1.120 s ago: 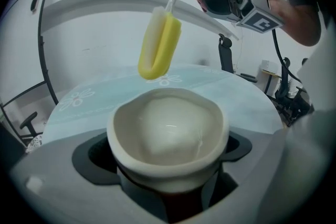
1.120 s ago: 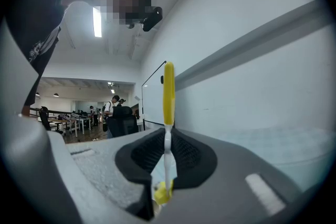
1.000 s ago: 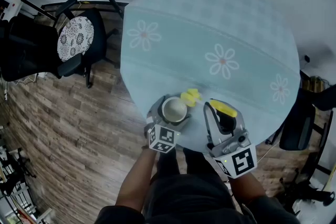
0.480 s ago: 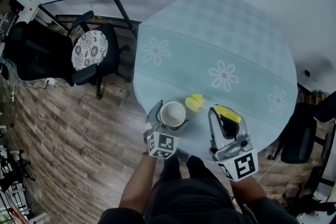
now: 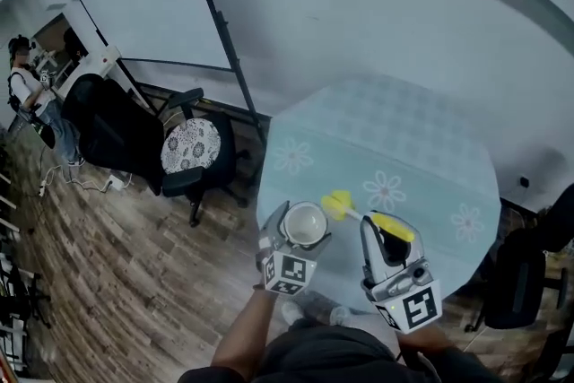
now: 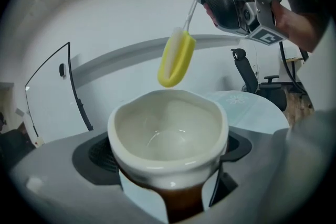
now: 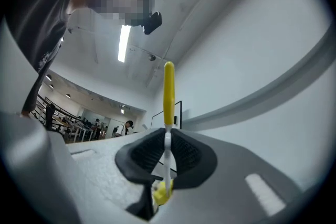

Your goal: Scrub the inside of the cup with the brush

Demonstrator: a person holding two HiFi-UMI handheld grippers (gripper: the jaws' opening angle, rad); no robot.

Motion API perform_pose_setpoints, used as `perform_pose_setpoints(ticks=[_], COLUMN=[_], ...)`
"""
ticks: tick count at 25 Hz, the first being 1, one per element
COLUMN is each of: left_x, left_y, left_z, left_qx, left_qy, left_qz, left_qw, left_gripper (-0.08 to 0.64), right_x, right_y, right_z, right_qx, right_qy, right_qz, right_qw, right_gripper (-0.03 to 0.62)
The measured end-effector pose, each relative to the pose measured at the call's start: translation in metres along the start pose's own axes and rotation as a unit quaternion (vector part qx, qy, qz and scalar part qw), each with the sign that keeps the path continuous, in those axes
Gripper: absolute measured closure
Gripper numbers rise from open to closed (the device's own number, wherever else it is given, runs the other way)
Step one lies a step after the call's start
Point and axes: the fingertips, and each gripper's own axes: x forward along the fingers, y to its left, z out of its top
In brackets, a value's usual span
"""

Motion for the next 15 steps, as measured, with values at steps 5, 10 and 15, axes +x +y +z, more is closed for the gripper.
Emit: perform_pose_setpoints(ticks=[5, 10, 15], left_x=[-0.022, -0.035, -0.035], left_y=[0.008, 0.004, 0.002], left_z=[0.034, 0.048, 0.057], left_qx=[0.013, 0.025, 0.025], left_qy=[-0.018, -0.025, -0.029], left_qz=[0.023, 0.031, 0.034], left_qw=[0.9995, 0.9989, 0.9987], left_gripper=[0.000, 0.000, 0.000], right_x=[-0.010, -0.023, -0.026], right_y=[0.028, 0.047, 0.057], right_z=[0.056, 0.079, 0.078], right_qx=[-0.027, -0.031, -0.015], right_qy=[-0.043, -0.060, -0.048], right_qz=[0.025, 0.043, 0.063], right_qw=[0.998, 0.997, 0.997], right_gripper=[0.554, 0.554, 0.554])
